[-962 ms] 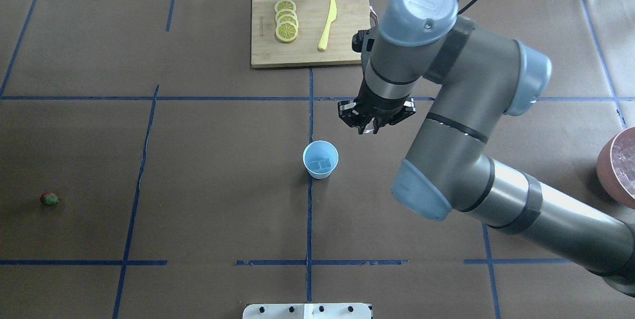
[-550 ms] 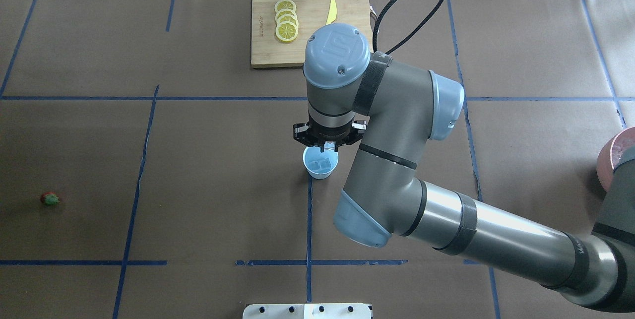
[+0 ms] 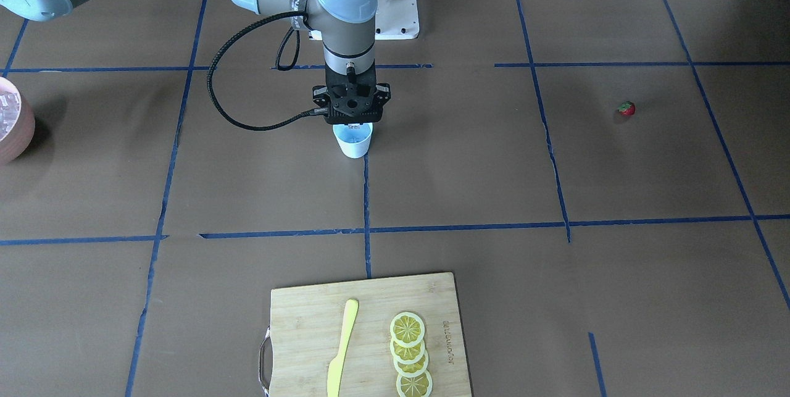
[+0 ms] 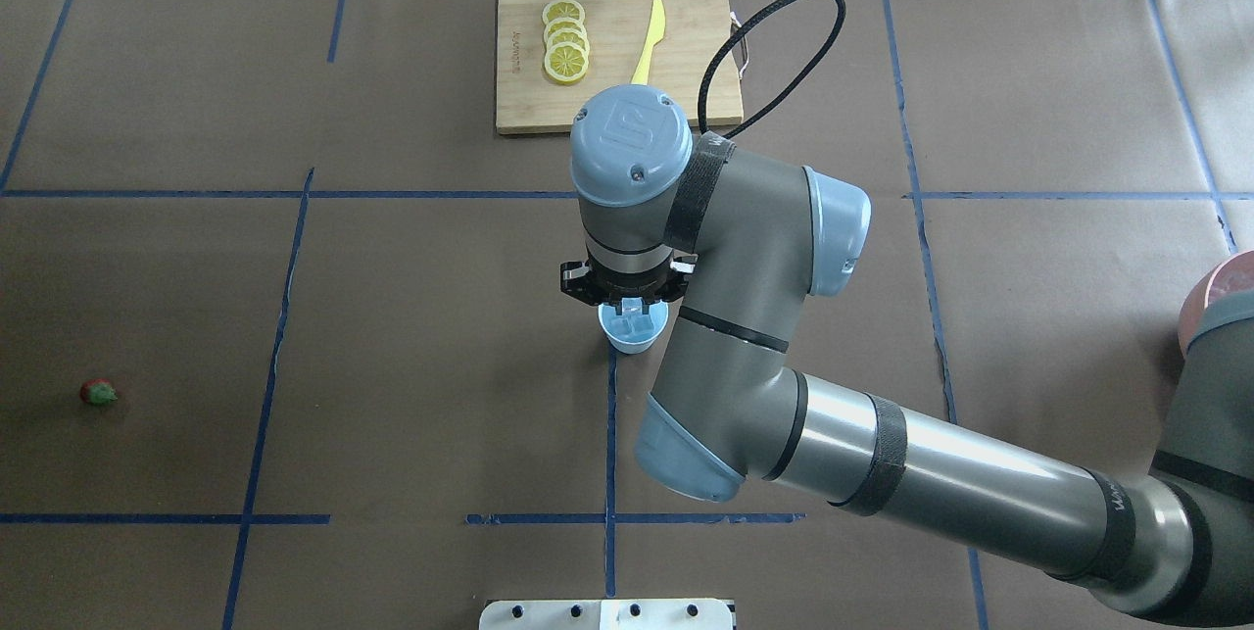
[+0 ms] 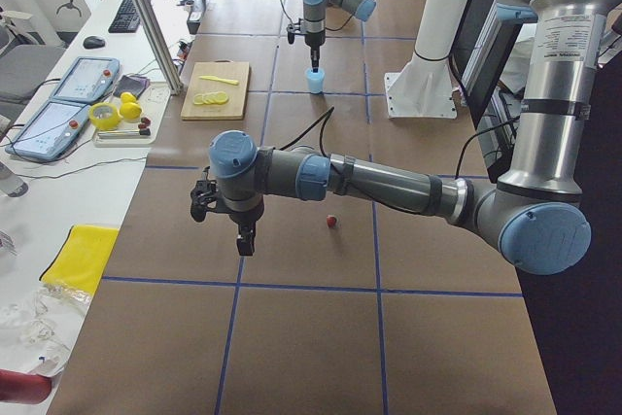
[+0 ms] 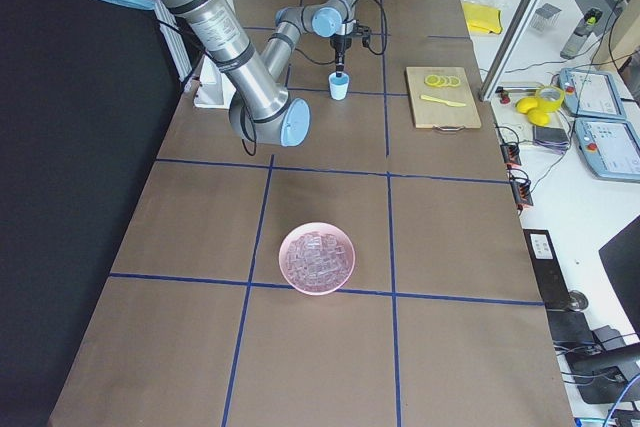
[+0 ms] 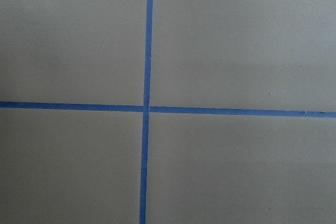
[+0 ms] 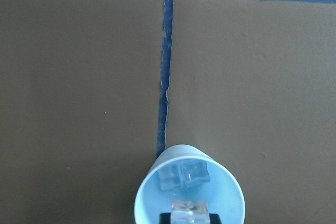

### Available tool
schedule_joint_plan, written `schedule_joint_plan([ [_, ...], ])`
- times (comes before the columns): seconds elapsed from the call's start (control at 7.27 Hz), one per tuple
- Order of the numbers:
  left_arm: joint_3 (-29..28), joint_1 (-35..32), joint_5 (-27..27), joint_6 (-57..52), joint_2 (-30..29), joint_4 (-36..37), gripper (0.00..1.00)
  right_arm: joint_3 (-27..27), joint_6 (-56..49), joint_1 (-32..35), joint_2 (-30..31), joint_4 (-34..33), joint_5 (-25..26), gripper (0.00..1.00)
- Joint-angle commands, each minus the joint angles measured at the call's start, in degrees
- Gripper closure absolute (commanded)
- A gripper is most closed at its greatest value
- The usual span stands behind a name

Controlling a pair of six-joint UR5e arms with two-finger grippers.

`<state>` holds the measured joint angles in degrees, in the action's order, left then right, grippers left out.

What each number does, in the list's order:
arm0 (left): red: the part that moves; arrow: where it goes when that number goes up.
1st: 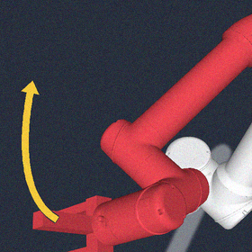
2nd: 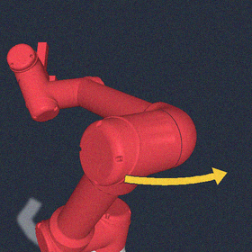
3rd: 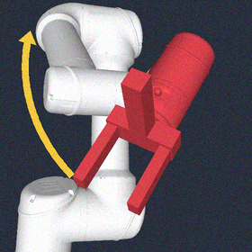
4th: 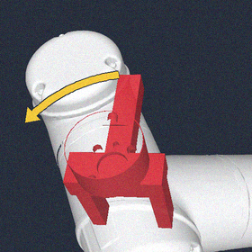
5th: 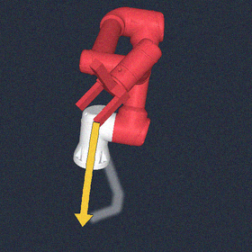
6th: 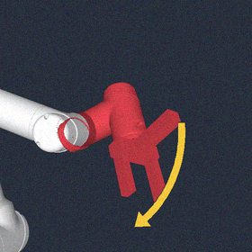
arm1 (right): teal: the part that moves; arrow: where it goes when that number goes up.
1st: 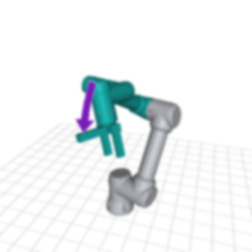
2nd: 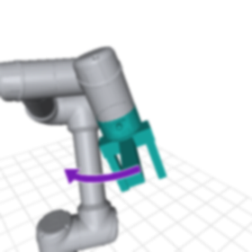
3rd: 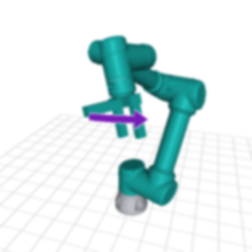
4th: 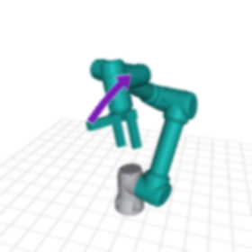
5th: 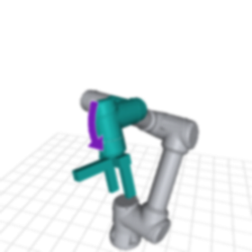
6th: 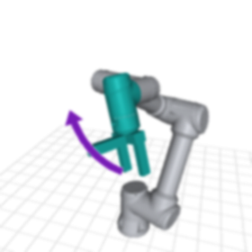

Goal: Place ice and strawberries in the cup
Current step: 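Open the right gripper to drop the ice cube into the cup, then withdraw the right gripper away from the cup while the left gripper reaches toward the strawberry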

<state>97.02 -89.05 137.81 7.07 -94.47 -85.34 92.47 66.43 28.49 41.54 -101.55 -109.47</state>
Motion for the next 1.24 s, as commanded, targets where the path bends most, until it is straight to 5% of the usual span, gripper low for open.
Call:
schedule_joint_plan([
  [0.0,0.1,0.0,0.0,0.0,0.0,0.0,0.0,0.3,-0.1,-0.1,0.1,0.1,0.0,0.0],
  [0.41,1.1,2.5,-0.5,-0.8,-0.1,-1.6,0.0,6.2,-0.5,4.2,1.0,-3.8,-0.9,0.0],
  [0.83,4.7,9.5,-1.0,8.2,2.7,-9.5,0.0,14.6,-8.1,13.7,9.0,-4.8,-6.2,0.0],
  [1.1,8.1,15.8,-5.4,24.6,11.4,-26.3,0.01,16.9,-16.7,22.5,14.6,-4.6,-12.7,0.0],
])
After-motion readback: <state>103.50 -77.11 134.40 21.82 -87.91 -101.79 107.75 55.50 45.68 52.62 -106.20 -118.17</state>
